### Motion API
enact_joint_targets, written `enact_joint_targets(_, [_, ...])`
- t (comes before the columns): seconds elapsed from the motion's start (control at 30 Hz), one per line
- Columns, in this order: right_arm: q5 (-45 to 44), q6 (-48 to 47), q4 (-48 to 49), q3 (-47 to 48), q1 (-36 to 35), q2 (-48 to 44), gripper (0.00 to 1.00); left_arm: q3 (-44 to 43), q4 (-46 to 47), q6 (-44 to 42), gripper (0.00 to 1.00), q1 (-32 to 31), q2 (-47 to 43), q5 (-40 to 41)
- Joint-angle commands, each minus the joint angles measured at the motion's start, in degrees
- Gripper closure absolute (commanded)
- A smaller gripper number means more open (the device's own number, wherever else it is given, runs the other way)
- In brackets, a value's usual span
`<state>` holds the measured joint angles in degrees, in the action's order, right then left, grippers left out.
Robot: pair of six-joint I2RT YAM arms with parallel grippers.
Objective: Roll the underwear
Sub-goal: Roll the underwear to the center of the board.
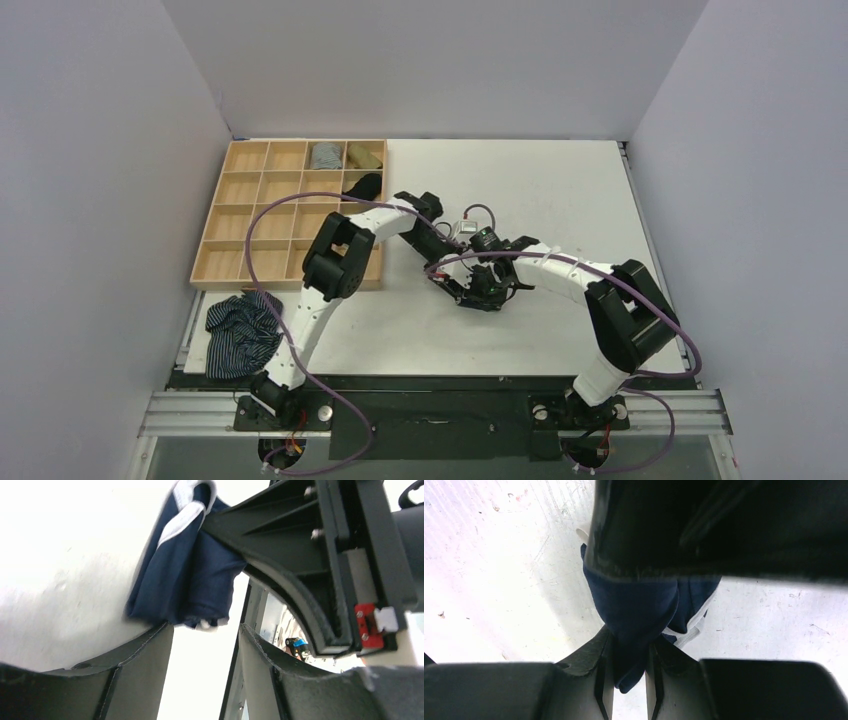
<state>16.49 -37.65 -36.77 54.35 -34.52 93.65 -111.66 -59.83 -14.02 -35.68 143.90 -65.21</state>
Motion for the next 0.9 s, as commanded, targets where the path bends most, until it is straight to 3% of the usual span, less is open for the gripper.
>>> enact_joint_targets(0.0, [-0.2,0.6,-3.5,-1.5,0.5,2.2,1.0,2.6,1.2,-5.9,0.49,2.9,-0.7,12.1])
enact_joint_targets(0.4, [2.6,1.1,-4.5,-0.2,2.1,3.2,1.0,7.5,3.2,-6.6,0.49,8.4,-5.8,11.4])
enact_joint_targets(0.87, [9.8,-1.8,-13.7,10.2,6.8,10.7,1.0,25.2,26.3,5.3,0.49,14.7,-24.6,6.5])
